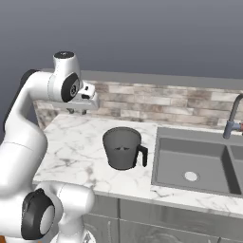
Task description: Turn on the sink faucet and place the jug under the water for a few seconds to fill it up.
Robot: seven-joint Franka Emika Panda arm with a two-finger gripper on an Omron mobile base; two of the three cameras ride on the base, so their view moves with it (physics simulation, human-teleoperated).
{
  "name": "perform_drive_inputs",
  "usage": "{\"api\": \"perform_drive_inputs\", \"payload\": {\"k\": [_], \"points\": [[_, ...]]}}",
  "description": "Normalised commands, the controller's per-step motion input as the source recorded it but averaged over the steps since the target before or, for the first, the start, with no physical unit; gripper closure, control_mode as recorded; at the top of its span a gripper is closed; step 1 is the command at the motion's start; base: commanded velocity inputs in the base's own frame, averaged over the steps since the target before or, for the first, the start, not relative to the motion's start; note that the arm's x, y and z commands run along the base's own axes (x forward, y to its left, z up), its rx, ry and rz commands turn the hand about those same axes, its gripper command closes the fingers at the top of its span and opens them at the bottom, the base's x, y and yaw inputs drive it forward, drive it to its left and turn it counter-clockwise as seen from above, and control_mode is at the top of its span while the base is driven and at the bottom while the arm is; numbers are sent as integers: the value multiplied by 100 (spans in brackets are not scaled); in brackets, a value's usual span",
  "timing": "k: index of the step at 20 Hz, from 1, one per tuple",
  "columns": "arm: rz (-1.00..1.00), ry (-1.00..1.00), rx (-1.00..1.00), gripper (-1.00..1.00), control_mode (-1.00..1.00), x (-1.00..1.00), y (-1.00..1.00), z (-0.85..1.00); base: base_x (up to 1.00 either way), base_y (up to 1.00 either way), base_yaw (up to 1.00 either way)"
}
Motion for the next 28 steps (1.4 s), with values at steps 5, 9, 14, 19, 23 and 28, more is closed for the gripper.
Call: {"api": "perform_drive_inputs", "payload": {"k": [5, 9, 14, 19, 23, 28], "points": [[0, 0, 0, -100, -100, -19, 0, -3, 0, 0, 0], [0, 0, 0, -100, -100, -32, 0, -4, 0, 0, 0], [0, 0, 0, -100, -100, -4, 0, 0, 0, 0, 0], [0, 0, 0, -100, -100, 0, 0, 0, 0, 0, 0], [0, 0, 0, -100, -100, 0, 0, 0, 0, 0, 0], [0, 0, 0, -100, 100, -22, 0, -3, -20, -1, 0]]}}
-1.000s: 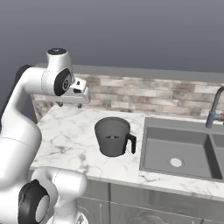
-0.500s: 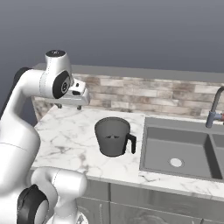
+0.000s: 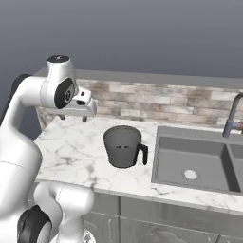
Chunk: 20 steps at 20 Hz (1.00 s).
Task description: Turn on the sink faucet and place the jug under the water for a few seconds to fill it up.
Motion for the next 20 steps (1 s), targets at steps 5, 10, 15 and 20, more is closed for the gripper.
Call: {"api": "perform_drive_inputs", "payload": {"k": [5, 10, 15, 20], "points": [[0, 0, 0, -100, 100, 0, 0, 0, -49, -10, 0], [0, 0, 0, -100, 100, 0, 0, 0, -17, -38, 0], [0, 0, 0, -100, 100, 0, 0, 0, 0, -67, 0], [0, 0, 0, -100, 100, 0, 0, 0, 0, -92, 0]]}}
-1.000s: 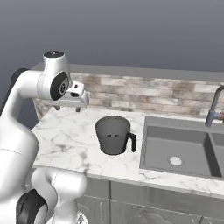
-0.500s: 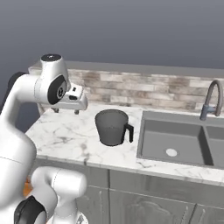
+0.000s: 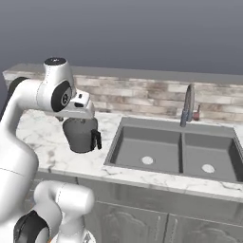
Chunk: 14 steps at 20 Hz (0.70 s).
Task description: Turn on the sink faucet and place the jug under the water for a few seconds to fill it up.
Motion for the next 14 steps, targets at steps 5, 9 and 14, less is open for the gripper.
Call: {"api": "perform_drive_inputs", "payload": {"k": [5, 9, 14], "points": [[0, 0, 0, -100, 100, 0, 0, 0, 0, -100, 0], [0, 0, 0, -100, 100, 0, 0, 0, 0, -100, 0], [0, 0, 0, -100, 100, 0, 0, 0, 0, -93, 0]]}}
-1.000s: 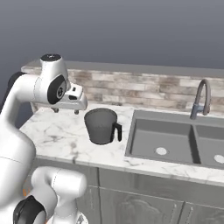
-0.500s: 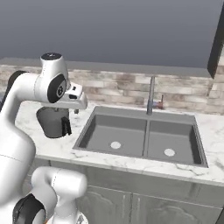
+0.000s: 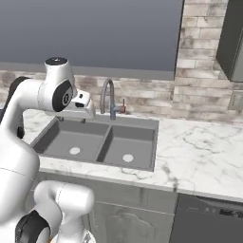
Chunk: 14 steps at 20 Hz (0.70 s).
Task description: Turn on the sink faucet and place the jug under the water for a few seconds to fill it up.
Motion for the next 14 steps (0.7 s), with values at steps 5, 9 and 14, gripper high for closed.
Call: {"api": "perform_drive_inputs", "payload": {"k": [5, 9, 14], "points": [[0, 0, 0, -100, 100, 0, 0, 0, 0, -72, 0], [0, 0, 0, -100, 100, 0, 0, 0, 0, -34, 0], [0, 0, 0, -100, 100, 0, 0, 0, 2, -10, 0]]}}
